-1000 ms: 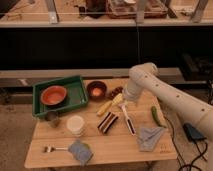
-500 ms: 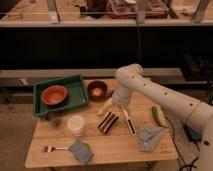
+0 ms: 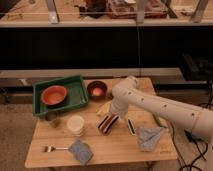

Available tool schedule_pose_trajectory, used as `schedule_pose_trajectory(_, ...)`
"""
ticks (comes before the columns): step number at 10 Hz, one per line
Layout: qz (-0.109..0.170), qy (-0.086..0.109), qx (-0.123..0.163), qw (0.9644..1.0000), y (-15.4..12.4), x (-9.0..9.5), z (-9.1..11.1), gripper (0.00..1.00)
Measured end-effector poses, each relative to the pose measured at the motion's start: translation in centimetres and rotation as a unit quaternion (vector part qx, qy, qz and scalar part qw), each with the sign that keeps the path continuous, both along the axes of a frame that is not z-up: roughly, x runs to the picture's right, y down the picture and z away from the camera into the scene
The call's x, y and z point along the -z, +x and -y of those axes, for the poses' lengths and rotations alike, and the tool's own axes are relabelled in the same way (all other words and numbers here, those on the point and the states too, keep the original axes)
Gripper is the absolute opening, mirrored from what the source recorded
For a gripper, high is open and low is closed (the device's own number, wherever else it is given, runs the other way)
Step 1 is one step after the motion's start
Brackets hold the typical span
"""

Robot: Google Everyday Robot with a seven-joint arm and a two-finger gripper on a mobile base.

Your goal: Place eraser in paper cup

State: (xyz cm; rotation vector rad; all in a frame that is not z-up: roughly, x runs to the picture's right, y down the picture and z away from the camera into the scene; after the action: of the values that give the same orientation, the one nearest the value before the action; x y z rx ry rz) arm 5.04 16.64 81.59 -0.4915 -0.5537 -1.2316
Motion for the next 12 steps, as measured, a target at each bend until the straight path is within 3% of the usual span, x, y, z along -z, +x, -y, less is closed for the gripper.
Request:
schedule_pose_trajectory(3, -0.033, 0.002, 0.016, 0.9993, -0.5, -4.2, -2.7, 0.8)
schedule_pose_trajectory(6, -0.044, 0.004, 0.013, 0.999, -1.1, -5.7, -3.3, 0.78)
schedule_pose_trajectory(7, -0.044, 0.006, 0.014, 0.9989, -1.2, -5.8, -3.2, 0.72)
schedule_pose_trajectory(12, -0.049, 0.009, 0.006, 0.9987, -1.2, -5.4, -1.9, 0.2)
